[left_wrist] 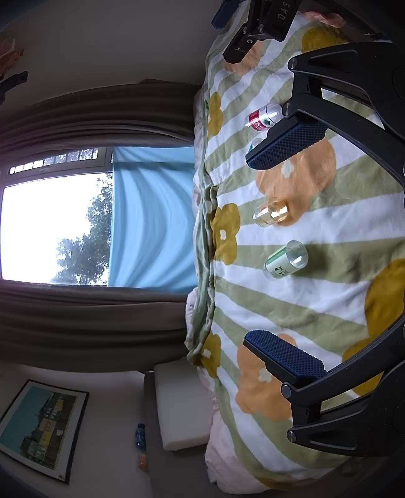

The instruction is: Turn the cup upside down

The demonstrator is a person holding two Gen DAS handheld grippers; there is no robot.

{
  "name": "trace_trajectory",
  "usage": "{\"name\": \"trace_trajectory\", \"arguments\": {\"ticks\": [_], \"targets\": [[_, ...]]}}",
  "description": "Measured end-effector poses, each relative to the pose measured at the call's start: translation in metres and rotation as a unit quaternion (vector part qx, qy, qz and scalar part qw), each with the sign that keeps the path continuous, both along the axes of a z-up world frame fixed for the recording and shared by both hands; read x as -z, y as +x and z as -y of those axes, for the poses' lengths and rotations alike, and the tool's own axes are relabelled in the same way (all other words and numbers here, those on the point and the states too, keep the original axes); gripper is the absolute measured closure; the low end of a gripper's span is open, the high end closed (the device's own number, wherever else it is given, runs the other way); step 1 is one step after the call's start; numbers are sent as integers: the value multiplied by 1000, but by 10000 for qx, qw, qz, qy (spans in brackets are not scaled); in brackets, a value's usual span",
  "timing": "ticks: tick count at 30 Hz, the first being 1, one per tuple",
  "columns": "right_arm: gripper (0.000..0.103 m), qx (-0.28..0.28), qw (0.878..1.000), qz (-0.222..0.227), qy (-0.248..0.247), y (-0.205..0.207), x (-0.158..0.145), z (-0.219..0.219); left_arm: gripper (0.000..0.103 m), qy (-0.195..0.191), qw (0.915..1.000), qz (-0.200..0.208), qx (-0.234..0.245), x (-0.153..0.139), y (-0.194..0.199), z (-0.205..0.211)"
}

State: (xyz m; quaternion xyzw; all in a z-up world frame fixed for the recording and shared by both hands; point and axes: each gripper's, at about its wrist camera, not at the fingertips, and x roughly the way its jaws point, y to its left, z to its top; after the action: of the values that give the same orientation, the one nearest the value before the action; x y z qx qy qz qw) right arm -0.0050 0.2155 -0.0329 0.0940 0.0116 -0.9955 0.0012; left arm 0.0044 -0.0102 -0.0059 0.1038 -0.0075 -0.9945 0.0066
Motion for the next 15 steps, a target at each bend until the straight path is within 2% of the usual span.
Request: {"name": "trace_trajectory", "arguments": {"ticks": [15], "targets": [[0, -1, 10000, 7, 4, 0, 1, 0, 0, -38, 10000, 32, -1, 2, 0, -1]]}}
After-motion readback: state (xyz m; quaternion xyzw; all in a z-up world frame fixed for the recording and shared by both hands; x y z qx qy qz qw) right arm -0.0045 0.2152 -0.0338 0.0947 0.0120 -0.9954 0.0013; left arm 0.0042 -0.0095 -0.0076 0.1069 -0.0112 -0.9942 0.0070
